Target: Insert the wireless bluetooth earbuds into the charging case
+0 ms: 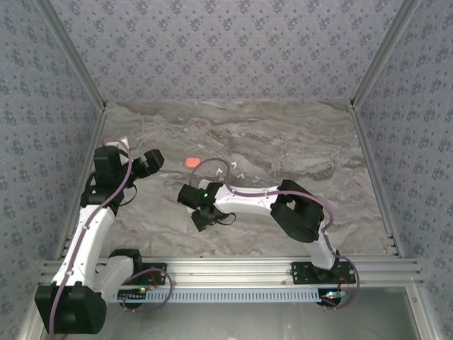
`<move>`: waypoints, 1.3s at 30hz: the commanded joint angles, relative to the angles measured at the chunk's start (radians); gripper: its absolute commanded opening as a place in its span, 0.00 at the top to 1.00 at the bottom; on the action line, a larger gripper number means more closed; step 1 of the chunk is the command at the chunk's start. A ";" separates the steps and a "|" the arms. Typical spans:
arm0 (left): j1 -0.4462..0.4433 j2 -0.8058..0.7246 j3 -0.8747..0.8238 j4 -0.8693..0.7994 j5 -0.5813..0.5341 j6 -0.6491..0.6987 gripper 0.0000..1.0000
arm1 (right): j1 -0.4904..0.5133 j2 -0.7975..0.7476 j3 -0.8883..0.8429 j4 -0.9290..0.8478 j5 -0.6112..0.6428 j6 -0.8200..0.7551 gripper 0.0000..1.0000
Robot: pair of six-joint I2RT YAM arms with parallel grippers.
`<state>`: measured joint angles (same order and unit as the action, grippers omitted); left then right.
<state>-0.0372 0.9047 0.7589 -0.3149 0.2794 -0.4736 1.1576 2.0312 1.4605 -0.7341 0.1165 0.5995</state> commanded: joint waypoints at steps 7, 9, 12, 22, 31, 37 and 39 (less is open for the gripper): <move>0.008 -0.020 -0.014 -0.001 0.025 -0.019 0.06 | -0.011 0.023 0.006 -0.028 -0.013 0.014 0.46; 0.008 -0.023 -0.012 -0.001 0.031 -0.020 0.05 | -0.014 0.005 -0.011 -0.018 -0.012 0.011 0.50; 0.008 -0.026 -0.011 0.001 0.050 -0.018 0.05 | -0.013 -0.049 -0.049 0.007 0.008 -0.010 0.53; 0.006 -0.021 -0.018 0.077 0.315 -0.024 0.09 | -0.024 -0.429 -0.249 0.124 0.210 -0.271 0.57; -0.117 0.047 0.037 0.211 0.659 -0.063 0.10 | -0.038 -0.815 -0.426 0.320 0.336 -0.663 0.58; -0.288 0.063 0.078 0.208 0.684 -0.070 0.11 | -0.059 -0.988 -0.489 0.410 0.293 -0.862 0.58; -0.335 0.067 0.089 0.206 0.669 -0.072 0.11 | -0.071 -1.018 -0.498 0.415 0.267 -0.895 0.58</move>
<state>-0.3290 0.9703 0.7990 -0.1474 0.9070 -0.5373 1.0996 1.0485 0.9798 -0.3748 0.4019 -0.1661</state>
